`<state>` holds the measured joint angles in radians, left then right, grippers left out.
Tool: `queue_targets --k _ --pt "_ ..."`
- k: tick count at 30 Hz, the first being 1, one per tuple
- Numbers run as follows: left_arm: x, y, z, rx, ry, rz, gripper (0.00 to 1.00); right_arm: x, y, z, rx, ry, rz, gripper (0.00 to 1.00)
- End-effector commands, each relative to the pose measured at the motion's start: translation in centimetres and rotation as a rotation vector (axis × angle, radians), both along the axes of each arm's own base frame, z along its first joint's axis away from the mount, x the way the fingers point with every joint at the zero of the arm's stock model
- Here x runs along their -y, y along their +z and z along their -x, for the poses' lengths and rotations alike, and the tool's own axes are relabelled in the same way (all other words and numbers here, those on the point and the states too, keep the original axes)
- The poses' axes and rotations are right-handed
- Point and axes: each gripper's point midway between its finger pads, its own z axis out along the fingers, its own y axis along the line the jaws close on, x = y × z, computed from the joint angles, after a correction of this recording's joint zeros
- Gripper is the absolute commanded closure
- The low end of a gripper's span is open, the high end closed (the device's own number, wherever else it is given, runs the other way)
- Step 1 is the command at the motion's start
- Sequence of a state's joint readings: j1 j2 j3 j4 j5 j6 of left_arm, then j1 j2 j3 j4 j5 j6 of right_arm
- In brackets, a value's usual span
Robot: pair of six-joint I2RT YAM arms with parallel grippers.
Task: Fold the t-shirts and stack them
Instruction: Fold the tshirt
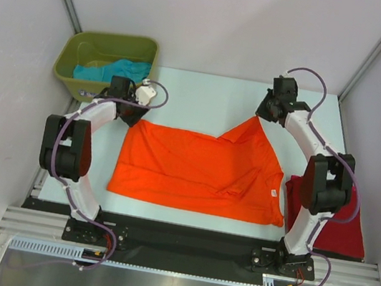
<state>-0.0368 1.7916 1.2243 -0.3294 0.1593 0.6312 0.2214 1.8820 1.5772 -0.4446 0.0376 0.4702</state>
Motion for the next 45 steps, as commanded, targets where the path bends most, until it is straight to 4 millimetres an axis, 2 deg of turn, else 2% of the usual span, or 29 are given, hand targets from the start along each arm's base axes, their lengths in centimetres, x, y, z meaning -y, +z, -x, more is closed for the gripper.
queue_targets --k 1,3,4,10,14,20,23,24,25,28,29,31,32,33,34,36,37,39,40,41,43,45 --pt "1.6 -0.1 0.3 0.06 -0.164 -0.01 0.41 0.2 2.2 0.6 0.059 -0.024 -0.017 1.0" --pt "1.4 -1.1 0.3 0.039 -0.195 -0.037 0.36 0.2 2.6 0.9 0.062 -0.017 -0.019 1.0" --pt "1.2 -0.6 -0.8 0.048 -0.185 -0.05 0.36 0.1 2.6 1.1 0.06 -0.011 -0.02 1.0" --pt "-0.6 -2.2 -2.7 -0.025 -0.084 -0.104 0.39 0.2 3.8 2.4 0.077 -0.012 -0.015 1.0" --pt "-0.5 -3.4 -2.3 -0.068 -0.111 -0.107 0.38 0.6 4.2 3.5 0.079 -0.016 -0.012 1.0" --pt "-0.5 -5.9 -0.5 -0.167 -0.183 -0.135 0.39 1.3 4.3 5.0 0.07 -0.028 0.009 1.0" --pt "0.1 -6.3 -0.1 -0.194 -0.209 -0.102 0.51 1.3 4.9 5.5 0.081 -0.022 0.003 1.0" --pt "0.4 -6.4 0.3 -0.215 -0.22 -0.089 0.61 1.4 4.9 5.8 0.075 -0.021 0.005 1.0" --pt "0.7 -6.2 0.3 -0.217 -0.226 -0.075 0.65 1.6 5.1 6.0 0.077 -0.025 0.006 1.0" --pt "1.6 -5.7 0.8 -0.227 -0.246 -0.024 0.97 1.9 5.6 6.8 0.078 -0.03 0.01 1.0" --pt "1.7 -5.5 0.9 -0.224 -0.249 -0.017 0.99 2.0 5.6 7.1 0.07 -0.031 0.013 1.0" --pt "1.8 -4.4 1.0 -0.201 -0.25 -0.013 1.0 2.2 6.1 7.7 0.074 -0.033 0.01 1.0" --pt "1.8 -3.9 0.9 -0.184 -0.249 -0.016 1.0 2.4 5.7 8.4 0.049 -0.039 0.014 1.0" --pt "1.7 -2.5 0.7 -0.145 -0.25 -0.026 1.0 2.6 5.7 8.9 0.039 -0.05 0.015 1.0" --pt "1.6 -2.4 1.0 -0.14 -0.246 -0.03 1.0 3.0 5.7 9.4 0.027 -0.067 0.014 1.0" --pt "1.3 -1.2 1.3 -0.092 -0.247 -0.052 1.0 3.4 5.4 11.3 -0.012 -0.095 0.002 1.0" --pt "1.3 -1.0 1.4 -0.079 -0.254 -0.058 1.0 3.6 5.9 12.3 -0.01 -0.104 -0.005 1.0" --pt "1.1 0.2 1.7 -0.045 -0.274 -0.082 1.0 3.8 4.1 14.6 -0.082 -0.129 -0.021 1.0" --pt "0.9 0.0 2.1 -0.051 -0.279 -0.092 1.0 3.7 3.7 15.4 -0.103 -0.129 -0.036 1.0" --pt "0.8 0.7 2.3 -0.036 -0.293 -0.107 1.0 3.8 3.4 16.7 -0.124 -0.132 -0.044 1.0" --pt "0.4 0.7 3.1 -0.044 -0.306 -0.135 1.0 4.0 1.5 18.6 -0.182 -0.154 -0.053 1.0" --pt "0.1 1.5 3.7 -0.031 -0.325 -0.165 1.0 4.5 0.9 20.2 -0.2 -0.181 -0.057 1.0"
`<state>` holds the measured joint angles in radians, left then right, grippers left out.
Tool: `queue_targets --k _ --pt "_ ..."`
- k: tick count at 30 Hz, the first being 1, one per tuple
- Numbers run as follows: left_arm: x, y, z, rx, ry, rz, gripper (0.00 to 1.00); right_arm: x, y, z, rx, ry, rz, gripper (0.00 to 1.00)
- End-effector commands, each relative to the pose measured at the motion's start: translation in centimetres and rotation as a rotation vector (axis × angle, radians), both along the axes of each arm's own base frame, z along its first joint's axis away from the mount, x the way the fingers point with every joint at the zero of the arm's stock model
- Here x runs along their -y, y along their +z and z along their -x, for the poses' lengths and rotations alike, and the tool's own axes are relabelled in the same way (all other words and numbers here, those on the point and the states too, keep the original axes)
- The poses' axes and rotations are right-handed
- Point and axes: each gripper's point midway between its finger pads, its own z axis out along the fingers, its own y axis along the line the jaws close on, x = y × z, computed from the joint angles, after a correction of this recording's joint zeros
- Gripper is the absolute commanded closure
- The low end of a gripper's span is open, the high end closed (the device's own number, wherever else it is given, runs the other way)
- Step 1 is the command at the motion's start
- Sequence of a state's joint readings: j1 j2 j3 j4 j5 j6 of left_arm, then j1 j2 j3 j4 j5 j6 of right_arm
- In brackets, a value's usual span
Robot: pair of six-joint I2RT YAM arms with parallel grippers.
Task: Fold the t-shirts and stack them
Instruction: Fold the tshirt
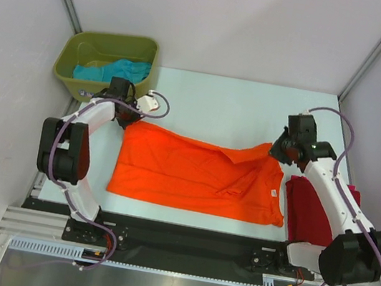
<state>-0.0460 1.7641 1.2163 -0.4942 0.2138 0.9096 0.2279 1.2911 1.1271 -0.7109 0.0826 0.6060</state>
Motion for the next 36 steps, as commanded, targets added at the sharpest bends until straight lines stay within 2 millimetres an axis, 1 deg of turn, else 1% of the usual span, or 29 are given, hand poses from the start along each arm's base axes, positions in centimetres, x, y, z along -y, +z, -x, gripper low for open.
queue_targets --k 1,2,4,5,6,7,8,9,11,12,14,15,17,18,20,21,23,24,26,27,28,30,31,32,36 --pt "-0.5 2.5 0.9 0.059 -0.071 -0.051 1.0 0.6 -1.2 3.4 -0.071 -0.062 -0.03 1.0" --pt "-0.6 3.1 1.6 0.059 -0.092 -0.066 1.0 0.7 -1.3 3.9 -0.08 -0.068 -0.033 1.0" --pt "-0.7 2.9 2.9 0.035 -0.126 -0.081 1.0 0.6 -1.2 4.6 -0.093 -0.064 -0.058 1.0" --pt "-0.7 3.1 3.8 0.026 -0.162 -0.099 1.0 1.1 -1.5 5.2 -0.121 -0.076 -0.061 1.0" --pt "-0.8 2.8 4.6 0.012 -0.185 -0.117 1.0 1.2 -1.6 5.6 -0.134 -0.073 -0.067 1.0" --pt "-1.0 2.1 5.8 -0.018 -0.209 -0.136 1.0 1.3 -1.5 5.8 -0.138 -0.07 -0.077 1.0" --pt "-1.3 2.1 6.7 -0.029 -0.244 -0.168 1.0 2.0 -1.9 6.2 -0.159 -0.082 -0.066 1.0" --pt "-1.5 1.4 7.7 -0.054 -0.257 -0.178 0.99 1.9 -1.8 6.5 -0.168 -0.071 -0.087 1.0" --pt "-2.0 1.2 8.5 -0.069 -0.275 -0.212 1.0 2.0 -1.7 7.0 -0.185 -0.058 -0.11 1.0" --pt "-2.1 0.8 8.9 -0.081 -0.277 -0.22 1.0 2.2 -1.7 7.1 -0.191 -0.06 -0.117 1.0" --pt "-2.3 0.6 9.0 -0.079 -0.275 -0.228 1.0 2.0 -1.9 7.7 -0.208 -0.047 -0.122 1.0" --pt "-2.1 0.4 9.2 -0.086 -0.276 -0.22 0.99 2.0 -2.8 8.4 -0.235 -0.047 -0.122 1.0" --pt "-1.9 0.1 9.8 -0.109 -0.278 -0.205 1.0 1.6 -3.6 9.0 -0.248 -0.044 -0.143 1.0" --pt "-1.7 -0.3 10.3 -0.123 -0.285 -0.194 1.0 1.5 -4.8 9.7 -0.273 -0.054 -0.152 1.0" --pt "-1.7 -0.8 10.9 -0.144 -0.293 -0.196 1.0 1.6 -5.4 9.9 -0.267 -0.068 -0.159 1.0" --pt "-1.9 -1.5 11.6 -0.163 -0.296 -0.204 1.0 1.8 -6.3 10.3 -0.284 -0.082 -0.153 1.0" --pt "-2.1 -2.0 12.0 -0.173 -0.309 -0.218 1.0 1.7 -6.8 10.2 -0.28 -0.085 -0.156 1.0" --pt "-2.2 -2.3 12.3 -0.183 -0.31 -0.222 1.0 1.7 -7.5 10.5 -0.301 -0.089 -0.159 1.0" --pt "-2.2 -2.1 12.4 -0.189 -0.305 -0.219 1.0 1.8 -7.9 10.4 -0.309 -0.089 -0.153 1.0" --pt "-2.1 -1.4 11.8 -0.173 -0.298 -0.214 1.0 2.2 -8.1 10.3 -0.312 -0.099 -0.137 1.0" --pt "-1.9 -1.2 11.9 -0.184 -0.287 -0.197 1.0 2.5 -8.0 10.1 -0.308 -0.103 -0.126 1.0" --pt "-1.6 0.1 11.0 -0.162 -0.285 -0.188 1.0 3.1 -8.1 10.0 -0.309 -0.117 -0.113 1.0" --pt "-1.7 0.5 11.1 -0.168 -0.282 -0.189 0.99 3.3 -8.0 10.0 -0.308 -0.117 -0.111 1.0" --pt "-1.7 1.2 10.6 -0.151 -0.277 -0.19 0.99 3.8 -7.9 9.9 -0.31 -0.138 -0.122 1.0" --pt "-1.9 1.7 10.8 -0.162 -0.273 -0.193 1.0 4.7 -7.3 9.4 -0.281 -0.165 -0.145 1.0"
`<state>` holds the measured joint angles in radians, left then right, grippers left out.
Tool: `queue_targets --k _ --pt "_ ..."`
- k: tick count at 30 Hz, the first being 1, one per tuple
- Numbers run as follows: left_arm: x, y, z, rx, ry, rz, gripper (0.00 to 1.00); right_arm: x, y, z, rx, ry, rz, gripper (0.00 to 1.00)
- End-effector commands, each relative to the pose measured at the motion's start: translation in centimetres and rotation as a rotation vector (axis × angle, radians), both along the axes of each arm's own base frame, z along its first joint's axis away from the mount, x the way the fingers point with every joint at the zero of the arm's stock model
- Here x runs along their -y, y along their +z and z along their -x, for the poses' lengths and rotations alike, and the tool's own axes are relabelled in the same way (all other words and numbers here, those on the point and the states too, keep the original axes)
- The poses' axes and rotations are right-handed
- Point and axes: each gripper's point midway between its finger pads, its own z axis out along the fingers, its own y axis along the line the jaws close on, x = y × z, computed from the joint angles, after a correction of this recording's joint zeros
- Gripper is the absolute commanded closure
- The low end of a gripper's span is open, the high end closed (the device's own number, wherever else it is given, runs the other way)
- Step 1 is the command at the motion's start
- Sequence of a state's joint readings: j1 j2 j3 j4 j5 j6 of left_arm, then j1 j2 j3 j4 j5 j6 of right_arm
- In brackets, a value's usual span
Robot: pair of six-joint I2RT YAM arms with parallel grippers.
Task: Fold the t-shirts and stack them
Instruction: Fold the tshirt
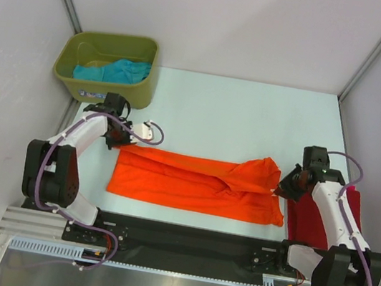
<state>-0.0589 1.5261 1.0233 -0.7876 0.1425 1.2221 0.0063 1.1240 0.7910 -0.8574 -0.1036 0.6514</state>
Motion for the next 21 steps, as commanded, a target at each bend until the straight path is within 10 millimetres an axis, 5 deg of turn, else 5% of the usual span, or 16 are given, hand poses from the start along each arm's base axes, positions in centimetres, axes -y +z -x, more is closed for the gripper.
queue_targets --k 1,8,10,12,15,21 --pt "0.0 1.6 0.2 0.014 -0.008 0.001 1.0 0.7 1.2 -1.1 0.053 -0.004 0.006 1.0" --pt "0.0 -1.1 2.3 -0.056 -0.006 0.001 1.0 -0.3 -1.3 0.1 0.006 -0.027 -0.055 1.0" --pt "-0.3 -1.6 2.3 -0.067 -0.018 -0.017 0.83 -0.6 -1.4 -0.5 0.03 -0.03 -0.068 1.0" --pt "0.1 -1.2 2.5 -0.083 -0.03 0.002 0.53 -0.8 -1.6 -1.1 0.037 -0.025 -0.065 1.0" --pt "1.9 1.4 2.0 -0.075 -0.049 0.098 0.27 -0.6 -1.7 -2.0 0.053 -0.021 -0.048 1.0" --pt "8.0 9.1 -0.9 0.074 -0.061 0.317 0.25 -0.3 -1.8 -4.5 0.106 -0.021 -0.034 1.0"
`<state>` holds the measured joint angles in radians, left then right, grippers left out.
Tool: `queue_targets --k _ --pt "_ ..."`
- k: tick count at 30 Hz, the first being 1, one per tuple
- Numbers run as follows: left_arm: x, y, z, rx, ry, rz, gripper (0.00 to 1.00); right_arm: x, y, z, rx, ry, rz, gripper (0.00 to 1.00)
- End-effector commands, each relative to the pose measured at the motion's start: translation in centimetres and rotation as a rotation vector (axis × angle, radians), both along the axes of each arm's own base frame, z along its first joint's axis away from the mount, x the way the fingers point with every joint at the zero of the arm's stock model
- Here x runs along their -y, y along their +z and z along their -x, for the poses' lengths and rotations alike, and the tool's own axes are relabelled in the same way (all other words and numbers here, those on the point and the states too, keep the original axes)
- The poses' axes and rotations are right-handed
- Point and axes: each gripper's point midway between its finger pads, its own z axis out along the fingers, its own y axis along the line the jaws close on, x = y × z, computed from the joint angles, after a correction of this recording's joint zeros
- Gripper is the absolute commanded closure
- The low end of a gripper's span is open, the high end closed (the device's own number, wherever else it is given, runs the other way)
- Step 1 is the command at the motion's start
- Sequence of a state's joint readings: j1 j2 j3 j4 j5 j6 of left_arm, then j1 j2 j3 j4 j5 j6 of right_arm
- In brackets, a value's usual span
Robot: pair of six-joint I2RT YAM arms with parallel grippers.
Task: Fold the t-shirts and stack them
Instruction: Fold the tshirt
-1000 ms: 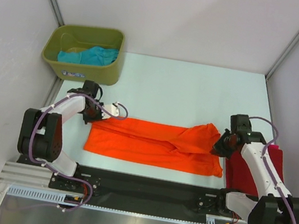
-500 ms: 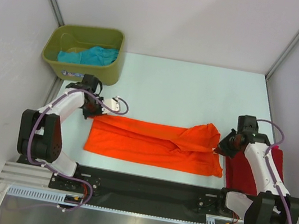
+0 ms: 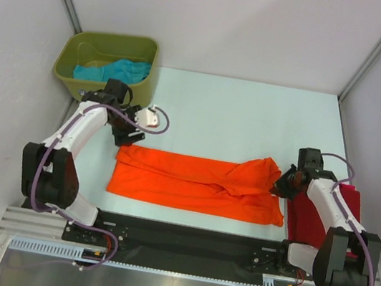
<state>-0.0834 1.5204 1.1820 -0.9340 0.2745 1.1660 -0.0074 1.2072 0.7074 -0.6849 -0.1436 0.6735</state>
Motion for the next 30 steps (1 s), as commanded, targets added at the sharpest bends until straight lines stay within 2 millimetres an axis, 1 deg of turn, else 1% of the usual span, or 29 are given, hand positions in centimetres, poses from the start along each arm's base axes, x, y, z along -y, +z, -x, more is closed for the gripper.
queue_targets --k 1,3,4,5,6,7,8,9,10,11,12,13,14,15,16,17,18,20,21,23,24,26,30 --pt "5.9 5.9 -0.3 0.093 -0.048 0.22 0.27 0.2 1.1 -3.4 0.113 -0.008 0.013 1.0" --pt "8.1 7.2 -0.8 0.146 -0.089 0.258 0.29 0.5 1.2 -4.6 0.147 -0.015 0.016 1.0" --pt "10.4 7.6 -0.2 0.161 -0.146 0.274 0.29 0.6 1.0 -4.9 0.144 -0.017 0.015 1.0" --pt "11.5 7.2 0.1 0.166 -0.171 0.273 0.29 0.9 0.9 -5.2 0.151 -0.025 0.014 1.0" --pt "14.6 7.7 0.1 0.207 -0.222 0.307 0.3 0.9 1.0 -5.8 0.173 -0.029 0.013 1.0" --pt "16.1 7.6 0.2 0.22 -0.239 0.32 0.32 0.9 0.9 -6.2 0.179 -0.031 0.007 1.0" --pt "17.7 7.8 -0.7 0.272 -0.244 0.33 0.34 0.8 1.0 -6.7 0.2 -0.032 -0.004 1.0" --pt "20.7 6.7 0.5 0.238 -0.268 0.341 0.34 0.8 0.9 -7.0 0.204 -0.037 -0.007 1.0" --pt "22.4 6.4 0.8 0.243 -0.283 0.348 0.35 0.7 0.5 -7.2 0.195 -0.037 -0.013 1.0" --pt "24.4 6.8 0.5 0.279 -0.295 0.367 0.36 0.9 0.5 -7.8 0.208 -0.049 -0.02 1.0" --pt "27.4 5.7 2.3 0.239 -0.337 0.381 0.37 1.0 0.3 -8.1 0.212 -0.055 -0.028 1.0" --pt "29.0 5.5 3.1 0.235 -0.363 0.396 0.37 0.9 -0.3 -8.3 0.198 -0.06 -0.038 1.0" --pt "31.0 6.0 3.5 0.253 -0.399 0.423 0.38 1.0 -0.4 -8.8 0.211 -0.062 -0.041 1.0" --pt "33.2 5.1 5.3 0.23 -0.459 0.427 0.38 1.2 -0.4 -9.3 0.213 -0.068 -0.04 1.0" --pt "34.3 4.9 5.8 0.231 -0.484 0.434 0.38 1.1 -0.8 -9.4 0.203 -0.062 -0.052 1.0" --pt "35.5 5.3 6.1 0.244 -0.512 0.453 0.39 0.9 -1.4 -9.5 0.184 -0.06 -0.065 1.0" --pt "36.8 4.3 7.2 0.22 -0.558 0.454 0.39 0.8 -1.6 -9.9 0.188 -0.059 -0.075 1.0" --pt "38.0 3.8 7.6 0.23 -0.6 0.469 0.42 0.3 -2.0 -10.1 0.184 -0.063 -0.101 1.0" --pt "38.7 3.1 8.0 0.236 -0.646 0.466 0.44 0.3 -2.0 -10.1 0.185 -0.067 -0.103 1.0" --pt "39.4 2.4 8.2 0.266 -0.69 0.469 0.47 0.3 -2.0 -10.2 0.192 -0.074 -0.111 1.0" --pt "39.7 1.8 8.3 0.282 -0.711 0.462 0.5 0.2 -1.8 -10.3 0.199 -0.075 -0.115 1.0" --pt "40.0 1.2 8.0 0.302 -0.717 0.454 0.55 0.1 -1.4 -10.5 0.211 -0.072 -0.124 1.0" --pt "40.0 -1.1 7.8 0.3 -0.774 0.403 0.56 -0.1 -1.0 -10.6 0.221 -0.056 -0.127 1.0"
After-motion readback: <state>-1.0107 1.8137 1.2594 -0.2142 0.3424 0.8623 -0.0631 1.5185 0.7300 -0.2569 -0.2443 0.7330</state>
